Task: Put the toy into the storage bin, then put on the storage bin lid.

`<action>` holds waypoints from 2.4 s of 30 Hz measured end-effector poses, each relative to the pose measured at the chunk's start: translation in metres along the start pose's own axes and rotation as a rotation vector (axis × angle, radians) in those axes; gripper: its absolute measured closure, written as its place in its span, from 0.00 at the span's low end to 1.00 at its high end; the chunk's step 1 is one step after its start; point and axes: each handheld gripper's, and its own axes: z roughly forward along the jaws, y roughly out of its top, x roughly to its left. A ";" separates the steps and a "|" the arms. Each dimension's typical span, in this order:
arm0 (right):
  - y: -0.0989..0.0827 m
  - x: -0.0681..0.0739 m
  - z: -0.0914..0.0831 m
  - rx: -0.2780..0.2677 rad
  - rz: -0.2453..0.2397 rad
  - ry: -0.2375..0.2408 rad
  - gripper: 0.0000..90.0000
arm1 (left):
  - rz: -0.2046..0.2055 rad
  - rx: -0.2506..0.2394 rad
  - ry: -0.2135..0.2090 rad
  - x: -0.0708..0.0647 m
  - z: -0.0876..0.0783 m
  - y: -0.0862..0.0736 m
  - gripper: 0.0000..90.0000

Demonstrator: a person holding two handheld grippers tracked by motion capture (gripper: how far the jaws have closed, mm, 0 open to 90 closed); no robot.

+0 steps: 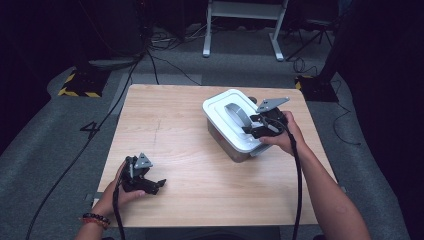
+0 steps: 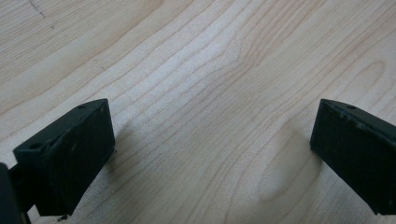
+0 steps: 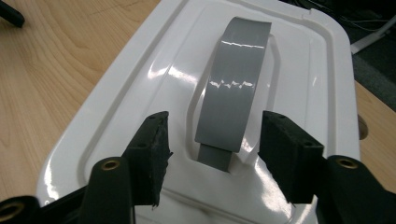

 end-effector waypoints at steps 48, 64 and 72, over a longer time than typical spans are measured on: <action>-0.073 0.005 -0.078 -0.070 -0.025 -0.098 0.29 | 0.004 -0.001 0.003 0.000 0.000 0.001 0.00; -0.124 0.005 -0.069 0.003 -0.007 -0.143 0.28 | 0.004 -0.001 0.003 0.000 0.001 0.001 0.00; -0.149 0.003 -0.061 0.022 0.029 -0.138 0.27 | 0.004 -0.001 0.003 0.000 0.001 0.001 0.00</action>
